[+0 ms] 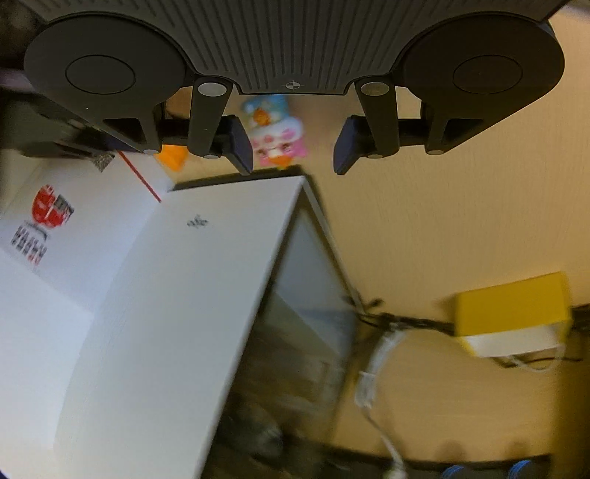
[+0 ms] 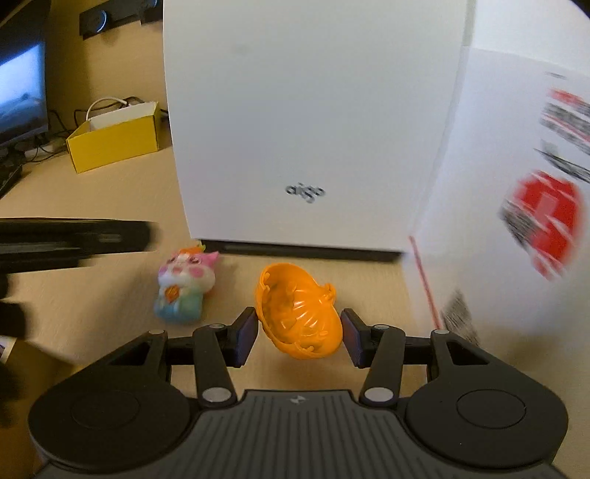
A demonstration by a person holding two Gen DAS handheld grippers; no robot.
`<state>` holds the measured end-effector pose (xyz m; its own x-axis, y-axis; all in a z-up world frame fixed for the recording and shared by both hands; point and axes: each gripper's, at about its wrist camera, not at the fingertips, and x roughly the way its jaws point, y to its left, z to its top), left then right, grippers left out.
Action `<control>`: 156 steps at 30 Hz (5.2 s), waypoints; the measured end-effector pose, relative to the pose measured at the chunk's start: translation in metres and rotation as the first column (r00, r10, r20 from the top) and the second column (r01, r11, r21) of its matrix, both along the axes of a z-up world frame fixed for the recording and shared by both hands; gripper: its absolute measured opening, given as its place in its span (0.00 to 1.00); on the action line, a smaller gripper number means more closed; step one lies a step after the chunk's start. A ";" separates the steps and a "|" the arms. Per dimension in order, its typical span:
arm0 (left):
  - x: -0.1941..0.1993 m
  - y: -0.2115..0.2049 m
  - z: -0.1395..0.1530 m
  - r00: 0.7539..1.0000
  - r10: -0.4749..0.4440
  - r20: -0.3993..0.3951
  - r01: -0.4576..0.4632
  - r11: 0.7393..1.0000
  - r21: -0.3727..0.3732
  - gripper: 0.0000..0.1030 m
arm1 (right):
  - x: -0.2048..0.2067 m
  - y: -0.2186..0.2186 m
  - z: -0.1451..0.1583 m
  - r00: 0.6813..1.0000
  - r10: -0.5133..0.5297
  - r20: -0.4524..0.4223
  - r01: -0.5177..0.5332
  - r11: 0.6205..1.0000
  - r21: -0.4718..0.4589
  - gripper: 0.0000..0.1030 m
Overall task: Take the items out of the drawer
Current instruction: 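Set figurine and orange cup on the desk beside the white box, open both grippers, then grasp the yellow black-lidded cup with the left gripper while the right grasps the crumpled tissue, then carry the yellow cup and tissue onto the desk and open both grippers, then reach into the drawer and grasp the pink Volcano candy pack with the left gripper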
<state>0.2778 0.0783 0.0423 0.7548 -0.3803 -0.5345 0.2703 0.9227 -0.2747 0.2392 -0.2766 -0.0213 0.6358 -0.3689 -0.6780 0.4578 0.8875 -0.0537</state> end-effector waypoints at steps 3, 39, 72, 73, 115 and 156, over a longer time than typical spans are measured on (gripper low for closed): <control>-0.026 0.023 0.002 0.999 0.037 -0.021 -0.038 0.999 -0.019 0.51 | 0.016 0.001 -0.003 1.000 0.023 0.007 -0.023 0.999 -0.028 0.48; -0.079 0.010 -0.142 0.865 -0.135 -0.483 0.252 0.950 0.186 0.50 | -0.109 0.073 -0.019 0.991 -0.071 -0.113 0.080 0.994 0.075 0.74; -0.160 0.031 -0.059 0.895 -0.052 -0.443 0.042 0.999 -0.032 0.47 | -0.070 0.073 -0.063 0.924 -0.034 -0.381 0.108 0.979 0.174 0.15; -0.157 0.033 -0.056 0.898 -0.059 -0.436 0.048 0.998 -0.037 0.47 | -0.079 0.076 -0.052 0.935 -0.048 -0.353 0.117 0.977 0.178 0.15; 0.005 0.036 -0.013 0.996 0.049 -0.073 -0.047 0.999 0.018 0.50 | -0.023 -0.056 0.019 0.953 -0.300 0.052 0.299 0.954 0.030 0.15; -0.090 -0.078 -0.159 0.584 -0.418 -0.696 0.721 0.660 0.209 0.48 | -0.129 0.043 0.005 0.947 -0.299 -0.117 0.318 0.925 0.207 0.78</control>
